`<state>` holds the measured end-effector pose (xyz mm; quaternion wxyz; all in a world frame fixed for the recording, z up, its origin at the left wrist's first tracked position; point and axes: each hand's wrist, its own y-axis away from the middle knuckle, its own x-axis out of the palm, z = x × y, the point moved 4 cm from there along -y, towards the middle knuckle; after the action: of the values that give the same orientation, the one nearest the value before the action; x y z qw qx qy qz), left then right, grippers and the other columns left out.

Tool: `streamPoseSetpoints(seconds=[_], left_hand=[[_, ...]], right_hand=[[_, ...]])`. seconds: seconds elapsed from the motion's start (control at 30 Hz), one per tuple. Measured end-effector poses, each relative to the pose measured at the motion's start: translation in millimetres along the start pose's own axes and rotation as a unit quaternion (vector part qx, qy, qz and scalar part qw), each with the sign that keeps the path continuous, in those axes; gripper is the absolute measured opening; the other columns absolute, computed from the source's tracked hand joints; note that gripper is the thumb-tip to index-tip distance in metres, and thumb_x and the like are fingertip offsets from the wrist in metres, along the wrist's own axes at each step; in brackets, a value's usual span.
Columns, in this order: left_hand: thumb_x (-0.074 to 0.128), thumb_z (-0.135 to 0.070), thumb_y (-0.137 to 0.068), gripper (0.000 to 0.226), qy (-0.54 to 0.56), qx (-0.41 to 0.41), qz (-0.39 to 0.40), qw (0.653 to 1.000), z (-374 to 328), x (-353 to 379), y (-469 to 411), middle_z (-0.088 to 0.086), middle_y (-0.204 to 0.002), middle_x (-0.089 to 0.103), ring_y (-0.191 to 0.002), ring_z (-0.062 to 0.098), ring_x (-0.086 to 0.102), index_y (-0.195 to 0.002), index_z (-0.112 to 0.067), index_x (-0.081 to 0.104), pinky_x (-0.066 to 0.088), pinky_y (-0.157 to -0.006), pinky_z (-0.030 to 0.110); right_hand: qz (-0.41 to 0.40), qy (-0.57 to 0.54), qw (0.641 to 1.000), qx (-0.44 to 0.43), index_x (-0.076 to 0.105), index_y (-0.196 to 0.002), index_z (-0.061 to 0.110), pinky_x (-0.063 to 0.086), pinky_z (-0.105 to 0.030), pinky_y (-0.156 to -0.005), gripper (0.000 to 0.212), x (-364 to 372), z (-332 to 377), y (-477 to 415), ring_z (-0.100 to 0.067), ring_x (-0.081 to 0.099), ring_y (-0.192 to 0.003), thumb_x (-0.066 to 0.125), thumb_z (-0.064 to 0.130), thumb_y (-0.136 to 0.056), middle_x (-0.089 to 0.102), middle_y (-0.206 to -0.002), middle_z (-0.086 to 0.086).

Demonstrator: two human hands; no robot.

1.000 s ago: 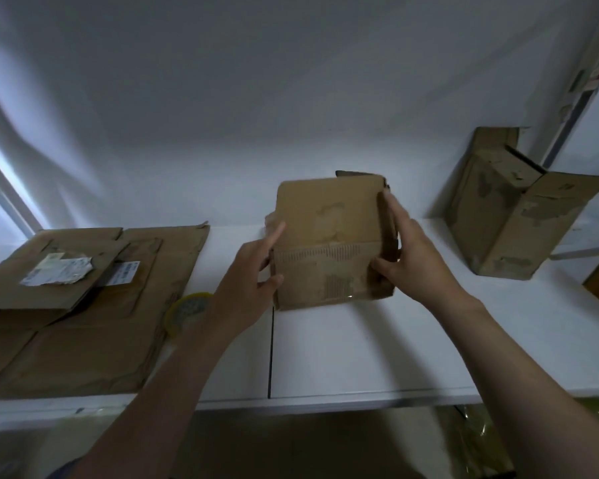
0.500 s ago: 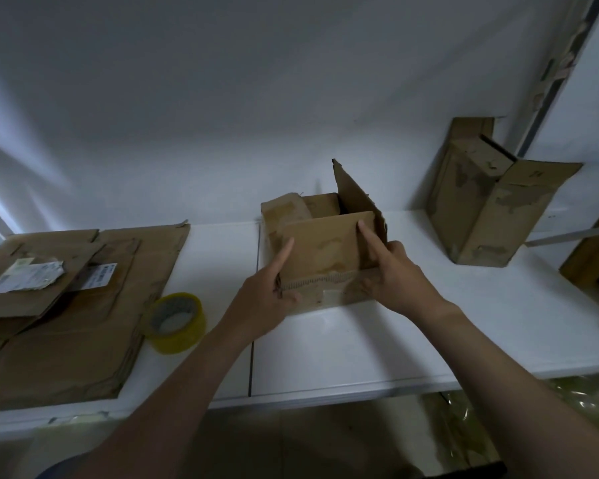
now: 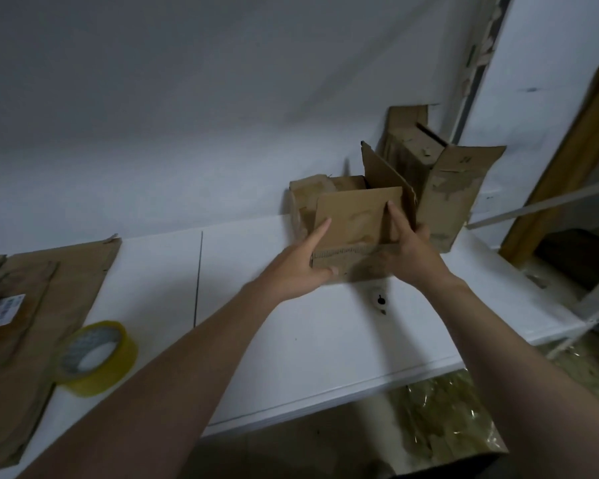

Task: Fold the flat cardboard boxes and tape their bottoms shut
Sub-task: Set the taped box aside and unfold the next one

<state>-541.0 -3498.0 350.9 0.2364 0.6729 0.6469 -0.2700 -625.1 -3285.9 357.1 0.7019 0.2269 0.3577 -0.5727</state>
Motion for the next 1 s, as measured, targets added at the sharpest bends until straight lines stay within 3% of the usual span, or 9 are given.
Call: streamPoseSetpoints(seconds=[0.17, 0.27, 0.4, 0.5, 0.57, 0.67, 0.87, 1.0], left_hand=[[0.062, -0.057, -0.083, 0.088, -0.049, 0.001, 0.023, 0.999, -15, 14, -32, -0.005, -0.167, 0.019, -0.132, 0.028, 0.051, -0.141, -0.075, -0.001, 0.045, -0.108, 0.047], [0.062, -0.053, -0.087, 0.088, -0.07, 0.006, 0.025, 0.997, -17, 18, -42, -0.003, -0.169, 0.012, -0.141, 0.027, 0.042, -0.144, -0.07, -0.003, 0.042, -0.111, 0.048], [0.061, -0.054, -0.09, 0.086, -0.113, 0.015, 0.022, 0.993, -13, 9, -30, -0.01, -0.168, 0.012, -0.148, 0.022, 0.031, -0.147, -0.066, -0.002, 0.038, -0.113, 0.051], [0.057, -0.059, -0.092, 0.081, -0.21, -0.018, 0.007, 0.978, 0, -11, -2, -0.004, -0.168, 0.01, -0.151, 0.025, 0.024, -0.151, -0.061, 0.002, 0.034, -0.115, 0.053], [0.056, -0.06, -0.093, 0.078, -0.252, -0.039, -0.001, 0.967, 11, -29, 24, -0.002, -0.169, 0.007, -0.152, 0.028, 0.019, -0.152, -0.058, 0.005, 0.032, -0.115, 0.053], [0.055, -0.061, -0.093, 0.076, -0.274, -0.061, -0.021, 0.96, 30, -60, 71, -0.002, -0.169, 0.01, -0.153, 0.027, 0.016, -0.153, -0.058, 0.008, 0.03, -0.117, 0.05], [0.045, -0.07, -0.093, 0.068, -0.386, -0.138, -0.06, 0.91, 81, -123, 169, -0.003, -0.167, 0.017, -0.153, 0.029, 0.016, -0.152, -0.057, 0.014, 0.022, -0.12, 0.056], [0.047, -0.065, -0.094, 0.067, -0.35, -0.203, -0.081, 0.911, 118, -162, 225, -0.001, -0.167, 0.017, -0.151, 0.03, 0.021, -0.152, -0.055, 0.017, 0.031, -0.116, 0.052]], right_hand=[[-0.005, 0.015, 0.999, 0.035, 0.003, -0.159, 0.041, 0.033, -0.046, -0.116, 0.089, -6, -16, -14, -0.048, 0.032, -0.141, 0.063, 0.029, -0.095, -0.007, -0.163, -0.02], [-0.011, 0.029, 0.999, 0.042, 0.01, -0.16, 0.037, 0.036, -0.051, -0.114, 0.086, -2, -20, -16, -0.05, 0.029, -0.142, 0.064, 0.03, -0.093, 0.003, -0.162, -0.024], [0.041, 0.063, 0.994, 0.075, -0.003, -0.159, 0.039, 0.035, -0.049, -0.114, 0.092, 7, -19, -10, -0.051, 0.019, -0.146, 0.061, 0.033, -0.093, -0.014, -0.163, -0.02], [0.082, 0.118, 0.986, 0.088, -0.007, -0.157, 0.039, 0.033, -0.054, -0.113, 0.093, 19, -3, 2, -0.053, 0.019, -0.144, 0.059, 0.035, -0.092, -0.009, -0.162, -0.021], [0.11, 0.142, 0.981, 0.075, -0.002, -0.157, 0.034, 0.034, -0.055, -0.11, 0.09, 33, 17, 12, -0.054, 0.01, -0.146, 0.059, 0.034, -0.091, -0.011, -0.162, -0.023], [0.149, 0.162, 0.975, 0.04, 0.006, -0.158, 0.032, 0.04, -0.052, -0.107, 0.091, 61, 57, 29, -0.056, 0.014, -0.145, 0.065, 0.031, -0.089, -0.019, -0.163, -0.021], [0.183, 0.181, 0.966, -0.042, 0.005, -0.161, 0.03, 0.028, -0.048, -0.118, 0.094, 114, 146, 73, -0.046, 0.014, -0.15, 0.067, 0.036, -0.09, -0.009, -0.165, -0.019], [0.207, 0.175, 0.955, -0.124, 0.016, -0.159, 0.032, 0.034, -0.053, -0.113, 0.085, 165, 203, 104, -0.044, 0.013, -0.149, 0.067, 0.041, -0.092, -0.003, -0.167, -0.008]])
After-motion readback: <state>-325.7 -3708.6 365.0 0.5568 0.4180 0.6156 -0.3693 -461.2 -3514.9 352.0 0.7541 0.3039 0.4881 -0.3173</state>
